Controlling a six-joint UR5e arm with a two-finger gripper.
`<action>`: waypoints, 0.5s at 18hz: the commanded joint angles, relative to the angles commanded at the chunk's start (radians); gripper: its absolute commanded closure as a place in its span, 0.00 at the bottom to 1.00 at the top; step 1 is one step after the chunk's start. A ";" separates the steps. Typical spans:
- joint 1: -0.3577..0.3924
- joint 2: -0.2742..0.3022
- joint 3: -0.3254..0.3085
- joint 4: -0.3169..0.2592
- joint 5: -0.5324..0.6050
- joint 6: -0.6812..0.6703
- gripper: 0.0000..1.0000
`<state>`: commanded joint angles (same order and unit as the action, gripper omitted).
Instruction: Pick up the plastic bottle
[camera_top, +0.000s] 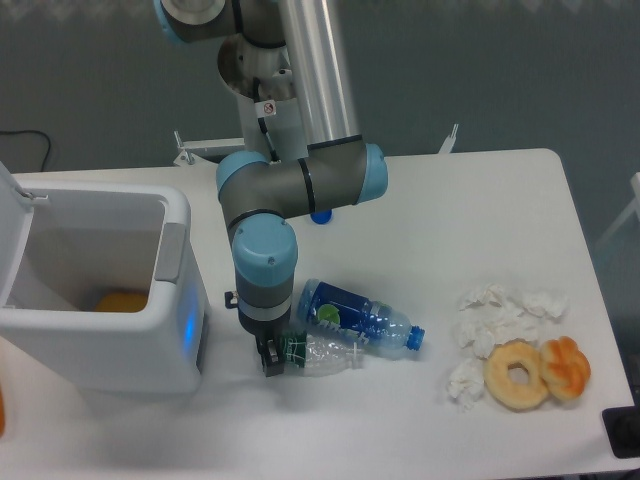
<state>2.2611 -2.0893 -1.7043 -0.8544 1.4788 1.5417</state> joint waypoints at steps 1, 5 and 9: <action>0.000 0.002 -0.002 0.000 0.000 0.000 0.28; 0.000 0.006 0.000 0.000 0.027 0.000 0.30; 0.000 0.008 0.000 0.000 0.037 -0.006 0.33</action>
<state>2.2611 -2.0816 -1.7043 -0.8544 1.5156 1.5355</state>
